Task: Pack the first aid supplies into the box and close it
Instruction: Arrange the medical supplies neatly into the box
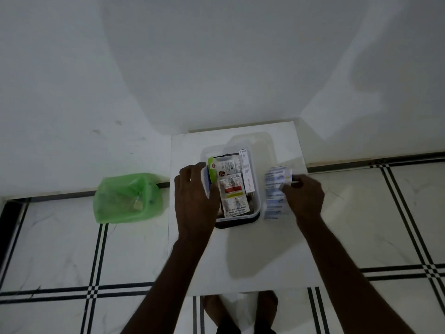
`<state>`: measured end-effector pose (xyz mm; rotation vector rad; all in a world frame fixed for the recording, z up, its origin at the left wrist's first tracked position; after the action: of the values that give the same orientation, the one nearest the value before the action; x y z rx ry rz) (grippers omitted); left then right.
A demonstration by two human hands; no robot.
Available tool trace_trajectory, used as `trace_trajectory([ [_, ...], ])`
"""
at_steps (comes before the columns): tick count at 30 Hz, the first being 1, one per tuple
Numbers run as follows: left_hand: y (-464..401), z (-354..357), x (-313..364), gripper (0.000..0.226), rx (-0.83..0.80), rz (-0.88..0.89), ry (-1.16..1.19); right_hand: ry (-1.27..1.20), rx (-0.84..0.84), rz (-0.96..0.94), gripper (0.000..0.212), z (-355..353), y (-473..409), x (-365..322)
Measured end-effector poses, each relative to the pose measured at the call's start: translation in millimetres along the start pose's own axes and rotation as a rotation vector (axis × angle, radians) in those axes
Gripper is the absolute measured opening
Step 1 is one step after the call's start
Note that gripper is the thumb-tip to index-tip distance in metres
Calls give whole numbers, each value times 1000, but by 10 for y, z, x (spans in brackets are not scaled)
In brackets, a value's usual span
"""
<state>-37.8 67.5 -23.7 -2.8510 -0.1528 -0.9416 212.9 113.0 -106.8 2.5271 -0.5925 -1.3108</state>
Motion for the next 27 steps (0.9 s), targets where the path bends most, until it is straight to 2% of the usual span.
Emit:
trace_trajectory([
  [4,-46,-91,-6,25,-6,-54,141,-120,-105,-216,28,-404,194,-602],
  [6,-119,-93,33,17,-113,-135,354,-228,-190,-277,25,-520,356,-898],
  [8,-180,-39,138,20,-274,-211,650,-367,-327,-277,26,-457,467,-1095],
  [10,-199,1,179,22,-327,-271,765,-426,-413,-248,28,-281,494,-1176],
  [12,-212,-36,118,18,-235,-264,620,-364,-418,-243,28,-59,487,-1181],
  [14,-231,-63,36,18,-128,-237,423,-162,-358,-277,29,126,443,-1130],
  [17,-235,-4,-46,39,-126,-202,66,115,-206,-340,29,270,461,-1055],
  [19,-214,67,-93,55,-155,-202,-39,178,-131,-357,32,266,482,-981],
  [23,-146,144,-239,62,-154,-233,85,309,-48,-415,42,254,443,-859],
  [27,-110,167,-282,58,-175,-261,170,434,-148,-475,45,411,367,-813],
])
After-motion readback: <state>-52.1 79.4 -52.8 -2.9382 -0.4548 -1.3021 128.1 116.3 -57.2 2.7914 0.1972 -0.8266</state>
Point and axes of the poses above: each hand's wrist, its own y-axis away from the middle knuckle, its own z-axis out of the palm, x = y × z, the point moved 6 cm from there along -y, towards the middle knuckle, and after that the axes turned 14 degrees about -x, right-handed, at the moved point
